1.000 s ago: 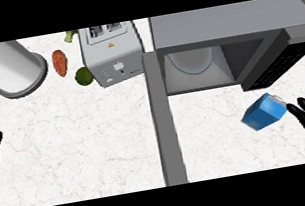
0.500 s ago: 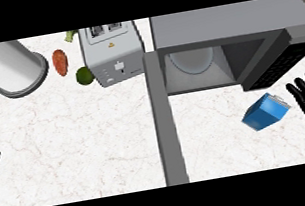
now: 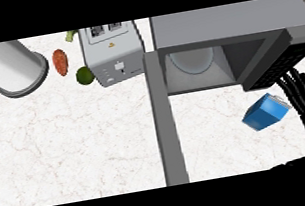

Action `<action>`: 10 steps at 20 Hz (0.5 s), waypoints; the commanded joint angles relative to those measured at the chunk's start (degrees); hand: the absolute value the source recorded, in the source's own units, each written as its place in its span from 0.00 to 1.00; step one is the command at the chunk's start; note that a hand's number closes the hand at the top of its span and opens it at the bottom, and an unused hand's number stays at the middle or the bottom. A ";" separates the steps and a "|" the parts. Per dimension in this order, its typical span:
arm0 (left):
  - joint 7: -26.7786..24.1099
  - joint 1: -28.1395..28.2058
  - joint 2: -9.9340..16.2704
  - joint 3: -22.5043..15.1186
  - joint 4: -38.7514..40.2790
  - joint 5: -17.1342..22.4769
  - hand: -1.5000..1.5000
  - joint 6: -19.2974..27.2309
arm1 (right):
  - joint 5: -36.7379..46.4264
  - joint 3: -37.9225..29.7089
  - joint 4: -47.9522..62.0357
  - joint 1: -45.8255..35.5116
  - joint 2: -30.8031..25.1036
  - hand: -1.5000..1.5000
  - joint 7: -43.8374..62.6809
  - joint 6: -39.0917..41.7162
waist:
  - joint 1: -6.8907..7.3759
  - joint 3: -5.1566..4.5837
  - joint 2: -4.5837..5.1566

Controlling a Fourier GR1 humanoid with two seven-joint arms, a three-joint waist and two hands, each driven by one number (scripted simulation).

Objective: Pick up the milk, place it into the microwave and close the microwave

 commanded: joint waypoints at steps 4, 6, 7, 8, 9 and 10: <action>0.46 2.15 -0.42 1.90 -0.77 2.46 0.00 -3.00 | 0.69 -5.04 8.31 -6.89 -3.22 0.00 -1.83 -1.81 | 0.01 -0.02 -0.01; -1.25 2.20 -2.16 -2.92 -1.85 -2.56 0.00 -0.74 | 2.10 -7.09 15.77 -7.10 -5.25 0.00 -8.01 -0.85 | 0.01 0.00 0.02; 2.94 -2.77 -0.62 0.63 0.36 -0.87 0.00 0.90 | 2.85 -5.91 13.32 -2.56 -5.38 0.00 -9.32 0.91 | -0.36 0.00 0.03; -4.44 1.99 -0.28 2.85 2.84 1.03 0.00 -4.36 | 0.95 -8.07 17.37 -7.68 -7.05 0.00 -8.46 1.19 | 0.06 -0.02 0.00; -5.23 4.40 -2.15 -1.09 1.03 -2.26 0.00 -2.87 | 3.21 -7.01 17.46 -3.64 -6.30 0.00 -13.11 1.55 | -0.03 -0.01 -0.02; -2.98 -1.64 -1.85 -0.26 3.50 -3.03 0.00 -1.60 | 2.62 -8.62 23.39 -6.51 -7.96 0.00 -15.38 2.59 | -0.14 0.01 0.07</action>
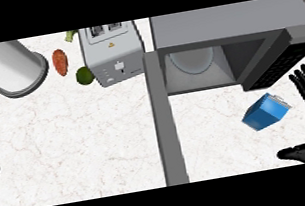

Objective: Pick up the milk, place it into the microwave and close the microwave

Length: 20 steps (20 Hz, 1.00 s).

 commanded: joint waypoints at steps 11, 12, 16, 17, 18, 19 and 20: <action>-2.53 3.65 -0.57 1.38 -0.06 1.99 0.00 -2.37 | 8.51 -0.25 30.26 -10.87 -6.19 0.00 -15.52 -0.08 | 0.36 0.02 0.04; 0.08 3.44 -0.83 -2.59 -2.94 -0.13 0.00 1.48 | 9.31 1.42 28.24 -12.32 -3.35 0.00 -12.72 -3.35 | 0.24 0.01 0.02; -1.79 -1.45 2.22 6.40 4.01 5.21 0.00 -3.21 | 9.55 0.22 34.96 -12.59 -6.37 0.00 -18.95 -2.29 | 0.09 0.01 0.04; 2.51 1.17 -0.79 0.75 -2.35 1.54 0.00 -0.36 | 10.59 0.16 38.78 -14.01 -7.32 0.00 -20.61 -2.95 | 0.20 0.03 0.06; -0.19 2.06 -0.80 -2.43 -1.99 -1.01 0.00 0.93 | 10.91 -0.59 43.11 -18.42 -7.58 0.00 -19.56 -4.95 | 0.45 0.04 0.10; -0.79 2.10 -0.22 3.46 0.17 3.39 0.00 -2.70 | 9.87 -0.09 40.74 -14.79 -6.84 0.00 -21.41 -3.71 | 0.23 0.02 0.03; -1.44 1.70 -0.54 2.14 -0.02 1.70 0.00 -2.71 | 12.29 0.76 45.83 -17.20 -6.34 0.00 -24.55 -6.37 | 0.49 0.05 0.12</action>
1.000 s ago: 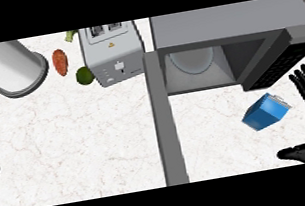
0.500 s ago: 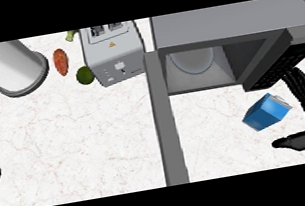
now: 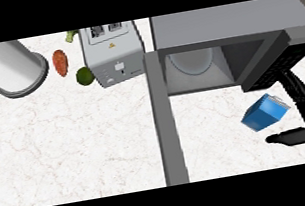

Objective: Pick up the milk, place it into the microwave and close the microwave

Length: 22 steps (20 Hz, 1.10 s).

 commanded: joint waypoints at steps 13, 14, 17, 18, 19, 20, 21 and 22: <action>-2.00 -0.56 -0.56 -1.12 1.90 -2.25 0.00 -0.30 | 0.73 4.29 17.62 -5.70 -1.09 0.00 -6.38 4.54 | 1.35 0.53 0.91; 1.17 -0.07 -0.57 -1.39 -0.98 -0.50 0.00 -0.43 | -0.32 3.82 18.62 -6.41 -2.55 0.00 -5.98 6.84 | 1.55 0.59 0.95; -2.40 -1.00 0.48 2.31 3.88 1.09 0.00 -2.15 | -0.54 3.28 21.09 -8.03 -3.45 0.00 -8.58 4.77 | 1.18 0.49 0.83; -0.17 -1.56 -0.20 0.02 1.93 0.41 0.00 -1.40 | 0.09 3.87 22.47 -7.21 -0.81 0.00 -10.95 2.01 | 1.26 0.56 0.94; -1.65 1.31 -0.57 -1.28 0.25 -0.64 0.00 -0.70 | -0.71 3.63 21.85 -7.79 -1.30 0.00 -10.26 2.84 | 1.30 0.52 0.77; -1.98 1.26 -0.47 0.34 0.98 -0.55 0.00 -2.06 | 0.04 4.15 22.60 -6.18 -0.79 0.00 -13.14 1.42 | 1.31 0.54 0.82; 1.46 0.61 -0.35 -0.19 -1.75 1.01 0.00 -0.98 | -0.77 3.84 23.25 -7.04 -1.24 0.00 -12.47 2.82 | 1.40 0.59 0.90; -0.24 -0.36 0.59 1.72 0.75 1.24 0.00 -1.54 | -1.37 3.52 23.79 -7.35 -2.53 0.00 -13.72 4.68 | 1.41 0.59 0.96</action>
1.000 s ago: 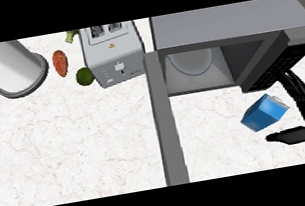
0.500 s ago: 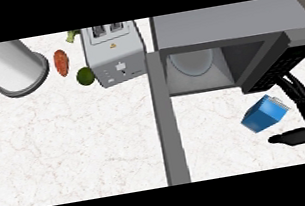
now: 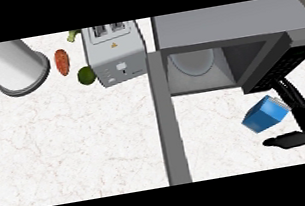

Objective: Pick up the milk, place it into the microwave and close the microwave

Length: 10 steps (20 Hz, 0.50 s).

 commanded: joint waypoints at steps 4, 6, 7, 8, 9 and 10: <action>1.50 -1.76 0.50 -0.06 0.70 0.41 0.00 0.17 | -2.71 0.52 5.79 -3.00 2.74 1.00 -3.94 8.59 | 0.67 1.15 1.36; 0.60 0.19 -0.06 0.14 0.42 0.71 0.00 -0.36 | -4.64 0.50 4.94 -3.37 2.01 1.00 -2.26 12.23 | 1.03 1.13 1.20; 0.35 -0.53 0.79 1.21 1.25 1.25 0.00 -0.70 | -5.38 0.49 4.93 -3.60 2.16 1.00 -1.69 12.77 | 0.86 1.10 1.22; -1.47 -0.68 0.51 1.38 3.21 0.44 0.00 -1.07 | -5.68 1.14 4.53 -2.48 2.78 1.00 -3.32 14.02 | 0.86 1.12 1.27; -0.80 -0.14 0.00 0.45 1.40 -0.42 0.00 -0.62 | -6.93 0.83 4.09 -3.88 3.41 1.00 -1.77 14.15 | 1.01 1.13 1.20; -1.33 0.39 0.35 1.75 0.75 1.48 0.00 -1.22 | -7.43 0.80 3.81 -2.47 2.78 1.00 -2.85 14.71 | 0.76 1.09 1.06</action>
